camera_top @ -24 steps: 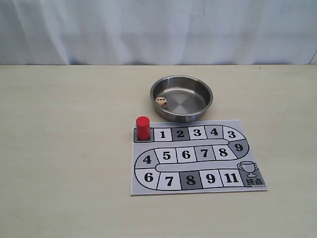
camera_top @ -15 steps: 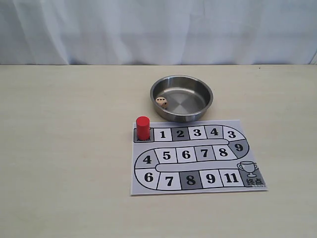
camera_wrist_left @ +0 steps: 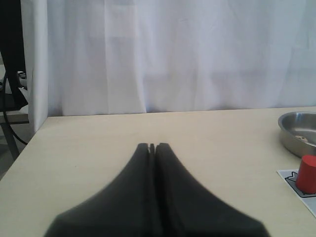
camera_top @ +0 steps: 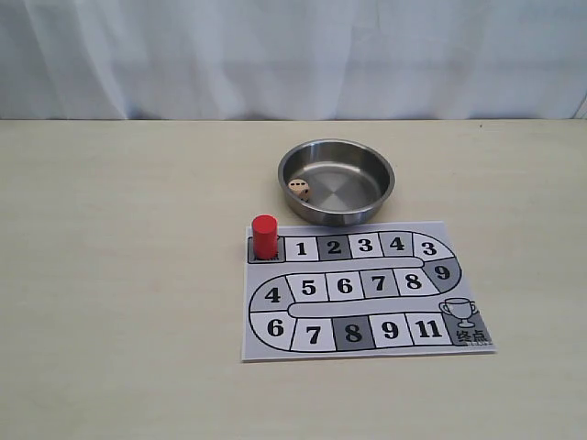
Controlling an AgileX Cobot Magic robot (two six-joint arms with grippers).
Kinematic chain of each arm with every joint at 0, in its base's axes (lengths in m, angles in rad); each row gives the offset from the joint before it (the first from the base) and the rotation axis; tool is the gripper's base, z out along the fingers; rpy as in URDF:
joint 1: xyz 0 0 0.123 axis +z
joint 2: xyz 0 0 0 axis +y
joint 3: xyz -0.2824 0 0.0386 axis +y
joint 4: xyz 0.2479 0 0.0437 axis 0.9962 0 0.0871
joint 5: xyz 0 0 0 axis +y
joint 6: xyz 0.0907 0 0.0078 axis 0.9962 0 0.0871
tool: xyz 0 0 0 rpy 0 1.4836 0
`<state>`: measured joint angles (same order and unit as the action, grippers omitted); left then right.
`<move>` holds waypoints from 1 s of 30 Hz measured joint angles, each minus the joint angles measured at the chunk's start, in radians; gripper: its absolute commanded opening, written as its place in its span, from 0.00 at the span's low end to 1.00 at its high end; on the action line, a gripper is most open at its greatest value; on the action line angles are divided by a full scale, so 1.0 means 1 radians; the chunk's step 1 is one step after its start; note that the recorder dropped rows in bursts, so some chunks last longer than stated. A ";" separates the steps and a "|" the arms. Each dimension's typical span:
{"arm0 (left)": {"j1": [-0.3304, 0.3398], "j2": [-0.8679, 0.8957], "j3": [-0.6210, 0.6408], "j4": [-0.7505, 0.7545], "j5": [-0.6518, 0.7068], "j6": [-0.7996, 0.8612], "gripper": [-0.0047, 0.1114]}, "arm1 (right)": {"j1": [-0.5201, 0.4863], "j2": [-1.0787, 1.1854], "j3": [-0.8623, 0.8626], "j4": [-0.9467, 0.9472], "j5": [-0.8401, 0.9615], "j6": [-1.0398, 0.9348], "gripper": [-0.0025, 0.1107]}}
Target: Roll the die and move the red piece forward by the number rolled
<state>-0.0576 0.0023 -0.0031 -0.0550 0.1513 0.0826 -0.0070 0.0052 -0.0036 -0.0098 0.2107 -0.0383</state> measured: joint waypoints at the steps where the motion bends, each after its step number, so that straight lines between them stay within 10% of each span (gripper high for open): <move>1: 0.000 0.000 0.000 0.000 0.000 0.000 0.04 | 0.000 0.000 0.000 0.000 0.000 0.000 0.06; 30: 0.000 0.000 0.000 0.000 0.000 0.000 0.04 | 0.000 0.000 0.000 0.002 -0.305 0.038 0.06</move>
<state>-0.0576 0.0023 -0.0031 -0.0550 0.1513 0.0826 -0.0070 0.0052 -0.0036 -0.0082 -0.0945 0.0000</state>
